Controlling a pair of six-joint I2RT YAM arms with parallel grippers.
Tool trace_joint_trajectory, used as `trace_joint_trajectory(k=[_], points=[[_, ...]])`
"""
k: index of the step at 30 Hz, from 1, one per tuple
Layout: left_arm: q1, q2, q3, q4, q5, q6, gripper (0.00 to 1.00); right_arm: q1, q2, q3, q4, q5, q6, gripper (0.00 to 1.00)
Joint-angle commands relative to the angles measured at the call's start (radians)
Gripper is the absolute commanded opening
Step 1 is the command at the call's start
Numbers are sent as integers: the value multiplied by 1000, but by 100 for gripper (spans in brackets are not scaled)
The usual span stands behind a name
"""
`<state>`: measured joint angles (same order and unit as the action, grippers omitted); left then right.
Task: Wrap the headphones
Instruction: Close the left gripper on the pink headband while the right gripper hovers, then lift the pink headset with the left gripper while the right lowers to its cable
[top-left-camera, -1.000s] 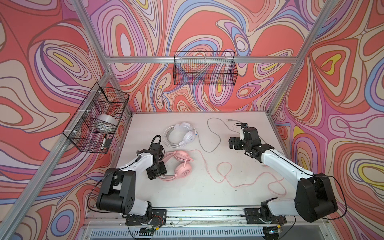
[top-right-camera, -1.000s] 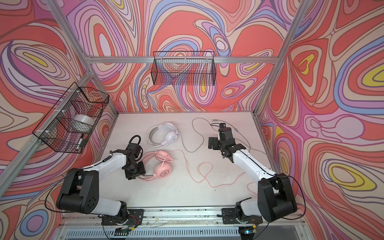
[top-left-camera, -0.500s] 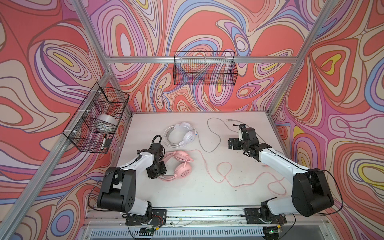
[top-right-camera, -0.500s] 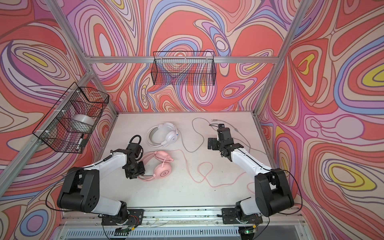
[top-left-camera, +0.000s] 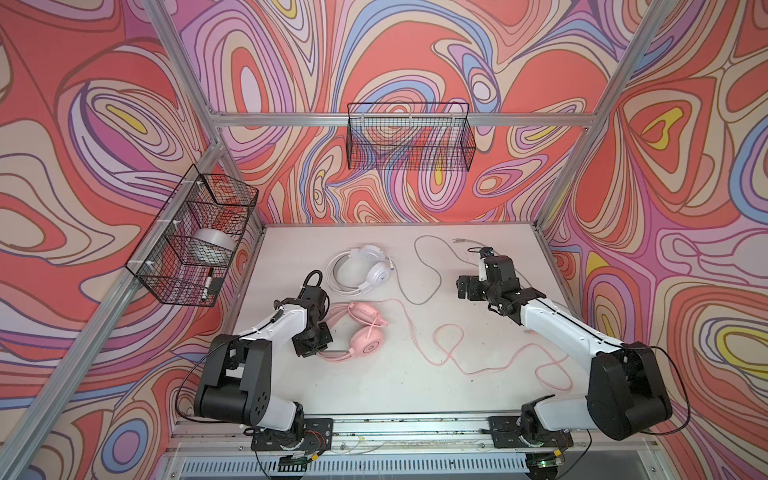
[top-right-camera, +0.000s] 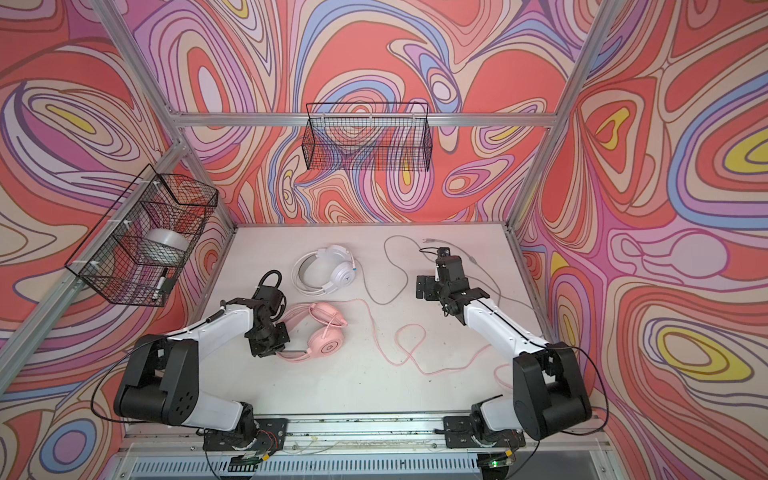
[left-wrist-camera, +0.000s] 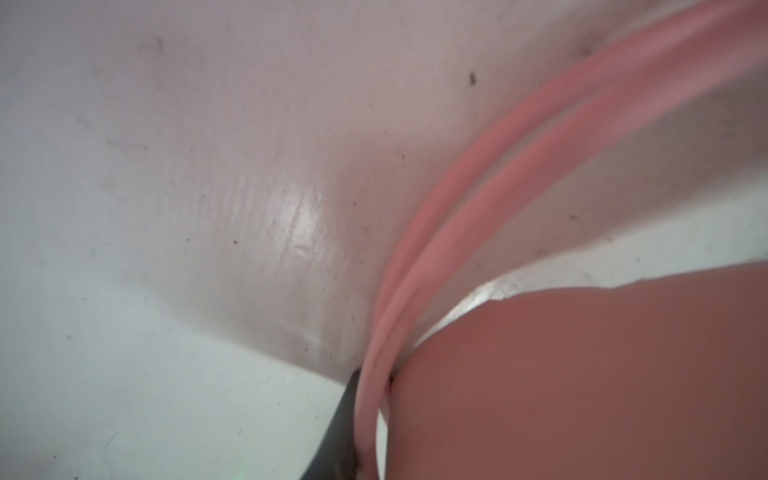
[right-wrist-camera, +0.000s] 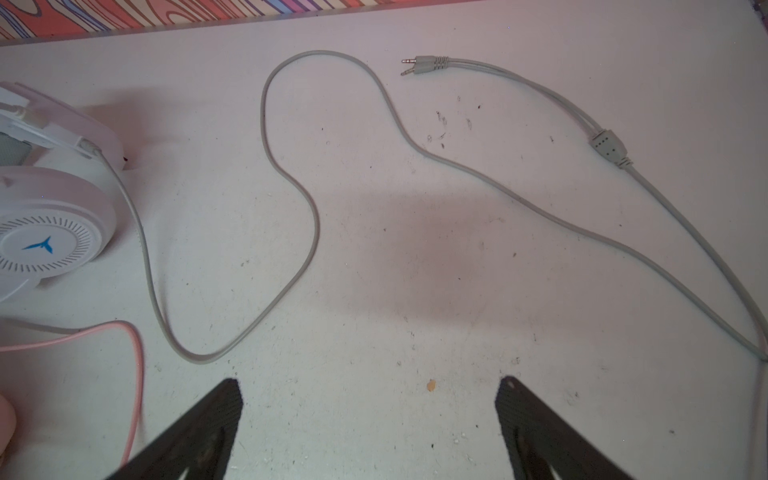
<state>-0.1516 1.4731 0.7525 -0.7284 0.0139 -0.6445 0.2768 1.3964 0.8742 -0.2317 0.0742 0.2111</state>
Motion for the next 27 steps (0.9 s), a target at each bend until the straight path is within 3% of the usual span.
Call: trace_joint_trajectory(k=[1, 4, 9, 18, 21, 27], points=[[-3, -10, 4, -31, -29, -18, 10, 9, -14, -14, 6, 3, 7, 98], [-3, -18, 10, -38, -21, -18, 0, 9, -15, -10, 6, -9, -5, 98], [-3, -44, 50, -72, -13, -2, 0, 9, -17, -2, -6, -74, -54, 99], [-3, -78, 222, -194, 42, 79, 0, 16, -8, 39, -77, -306, -160, 96], [-2, -86, 279, -229, 71, 108, 0, 33, 6, 38, -67, -386, -158, 95], [-2, -110, 384, -273, 163, 123, 0, 117, 49, 14, 7, -430, -96, 95]])
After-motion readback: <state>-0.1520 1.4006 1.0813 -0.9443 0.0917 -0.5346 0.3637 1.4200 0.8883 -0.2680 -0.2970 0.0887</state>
